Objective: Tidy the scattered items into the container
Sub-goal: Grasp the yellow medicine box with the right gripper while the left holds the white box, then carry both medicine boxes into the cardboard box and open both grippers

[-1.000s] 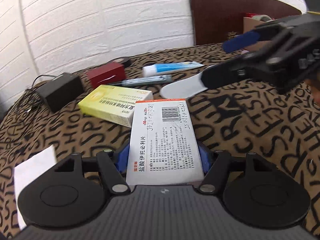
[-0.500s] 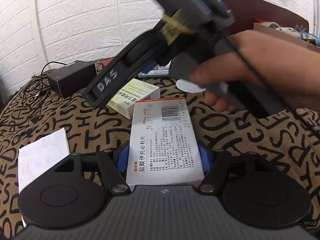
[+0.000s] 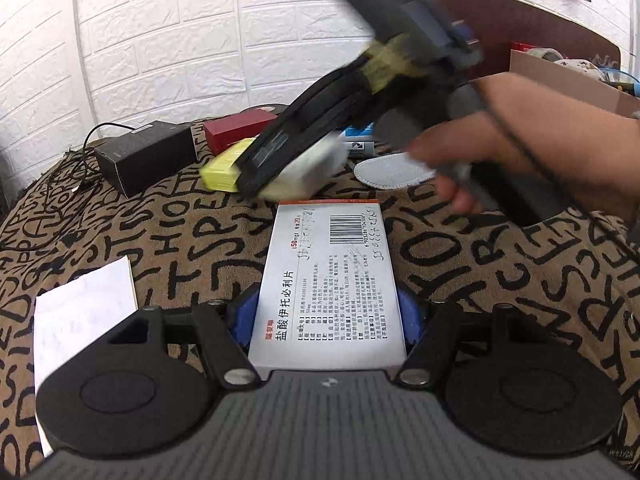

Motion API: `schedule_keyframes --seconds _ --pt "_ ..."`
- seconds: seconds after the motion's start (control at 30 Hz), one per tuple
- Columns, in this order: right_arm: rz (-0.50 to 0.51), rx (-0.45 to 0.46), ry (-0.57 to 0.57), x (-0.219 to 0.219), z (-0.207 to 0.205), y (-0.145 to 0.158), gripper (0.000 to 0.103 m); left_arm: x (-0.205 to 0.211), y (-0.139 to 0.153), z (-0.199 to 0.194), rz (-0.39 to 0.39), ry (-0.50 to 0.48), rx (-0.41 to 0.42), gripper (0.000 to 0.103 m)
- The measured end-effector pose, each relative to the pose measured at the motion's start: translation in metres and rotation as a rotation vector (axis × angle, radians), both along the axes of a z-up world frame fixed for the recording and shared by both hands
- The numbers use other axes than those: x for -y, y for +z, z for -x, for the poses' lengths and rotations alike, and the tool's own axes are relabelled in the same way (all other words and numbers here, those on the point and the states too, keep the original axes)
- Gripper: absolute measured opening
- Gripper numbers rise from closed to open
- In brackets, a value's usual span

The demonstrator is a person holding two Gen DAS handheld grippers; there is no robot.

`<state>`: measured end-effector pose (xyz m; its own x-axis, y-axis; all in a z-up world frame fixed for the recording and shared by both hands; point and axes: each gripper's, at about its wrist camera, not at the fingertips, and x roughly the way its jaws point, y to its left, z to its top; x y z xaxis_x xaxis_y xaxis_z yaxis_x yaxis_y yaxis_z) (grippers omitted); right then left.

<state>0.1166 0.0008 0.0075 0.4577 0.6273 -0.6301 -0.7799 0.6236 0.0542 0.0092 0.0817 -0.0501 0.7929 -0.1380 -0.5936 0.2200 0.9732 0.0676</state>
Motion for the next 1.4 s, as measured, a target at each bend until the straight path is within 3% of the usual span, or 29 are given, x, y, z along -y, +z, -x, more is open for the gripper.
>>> schedule_keyframes --seconds 0.3,0.63,0.77,1.0,1.23,1.4 --pt "-0.06 0.085 -0.08 0.073 0.026 0.036 0.067 0.003 0.004 -0.005 0.036 0.032 0.013 0.067" --pt "-0.085 0.08 -0.19 0.14 0.079 0.023 0.067 0.032 0.025 -0.001 0.003 0.011 0.064 0.067" --pt "-0.121 0.091 -0.251 0.167 0.089 0.031 0.067 0.055 0.037 -0.002 -0.023 -0.026 0.09 0.067" --pt "-0.151 0.193 -0.342 0.226 0.1 0.077 0.067 0.112 0.082 -0.023 -0.023 -0.128 0.176 0.067" --pt "-0.112 0.329 -0.511 0.311 0.096 0.13 0.067 0.205 0.143 -0.057 -0.001 -0.281 0.29 0.067" --pt "-0.081 0.341 -0.677 0.387 0.076 0.138 0.067 0.276 0.148 -0.083 -0.01 -0.384 0.315 0.067"
